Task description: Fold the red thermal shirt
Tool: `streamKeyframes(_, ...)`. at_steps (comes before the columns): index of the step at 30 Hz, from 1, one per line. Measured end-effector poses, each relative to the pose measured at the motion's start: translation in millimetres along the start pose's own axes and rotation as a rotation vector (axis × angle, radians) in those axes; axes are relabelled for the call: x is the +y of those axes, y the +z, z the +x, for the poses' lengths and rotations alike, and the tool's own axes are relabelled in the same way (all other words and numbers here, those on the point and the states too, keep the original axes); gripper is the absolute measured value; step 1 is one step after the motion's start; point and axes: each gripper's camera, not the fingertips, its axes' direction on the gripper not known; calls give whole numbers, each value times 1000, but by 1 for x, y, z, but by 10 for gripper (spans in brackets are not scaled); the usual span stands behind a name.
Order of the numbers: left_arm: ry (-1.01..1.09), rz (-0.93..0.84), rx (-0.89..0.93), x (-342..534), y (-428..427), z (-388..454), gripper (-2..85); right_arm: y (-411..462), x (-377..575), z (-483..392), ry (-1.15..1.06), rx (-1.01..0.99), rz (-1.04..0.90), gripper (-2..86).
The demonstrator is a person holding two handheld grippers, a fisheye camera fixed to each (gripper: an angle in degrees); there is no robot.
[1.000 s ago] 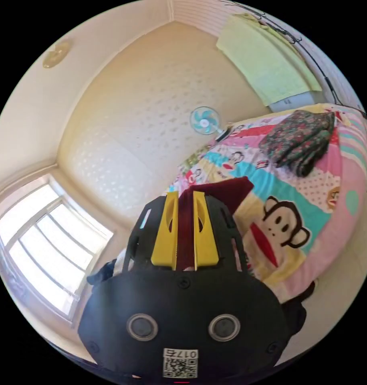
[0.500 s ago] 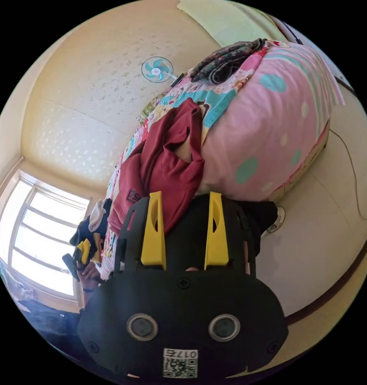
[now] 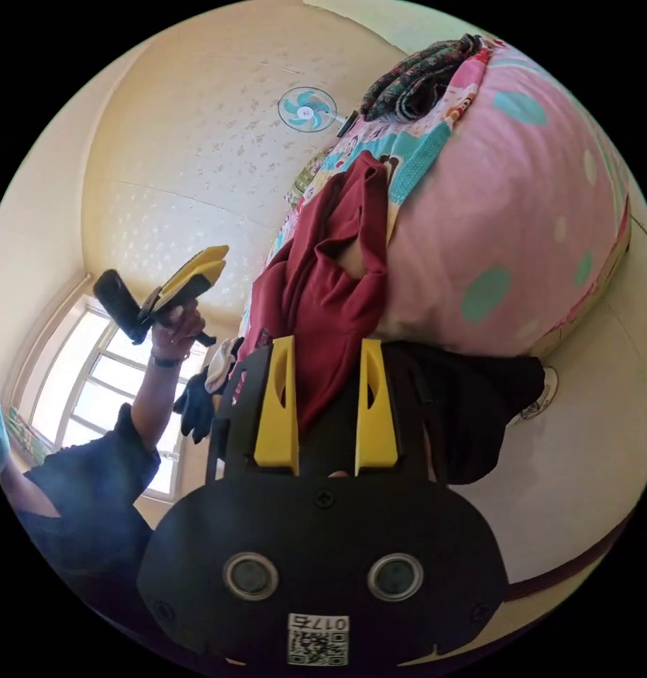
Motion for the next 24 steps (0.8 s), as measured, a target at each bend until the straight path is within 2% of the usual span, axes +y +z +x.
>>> streamKeyframes(4, 128, -113, -51, -78, 70, -23, 115, -1, -2, -6, -17, 2, -47, 117)
streamKeyframes(7, 248, -161, -188, -124, 115, -33, 125, -2, 4, -20, -62, 31, -58, 125)
streamKeyframes(10, 379, -236, -133, -157, 151, -45, 120, -1, 7, -28, -84, 59, -82, 126)
streamKeyframes(12, 437, -468, -31, -165, 196, -51, 117, 0, 9, -31, -93, 52, -99, 125)
streamKeyframes(13, 427, -513, -19, -164, 205, -53, 119, 0, 11, -33, -98, 41, -108, 124)
streamKeyframes(16, 255, -486, 18, -166, 206, -71, 106, -2, 19, -39, -102, 27, -117, 119)
streamKeyframes(18, 37, -421, 61, -158, 184, -98, 85, -1, 24, -44, -100, 31, -126, 108)
streamKeyframes(22, -212, -298, 86, -140, 123, -126, 43, 11, 38, -56, -83, -9, -232, 44)
streamKeyframes(24, -632, -102, 487, -92, 71, -184, 35, -1, 51, -70, -93, 33, -175, 37)
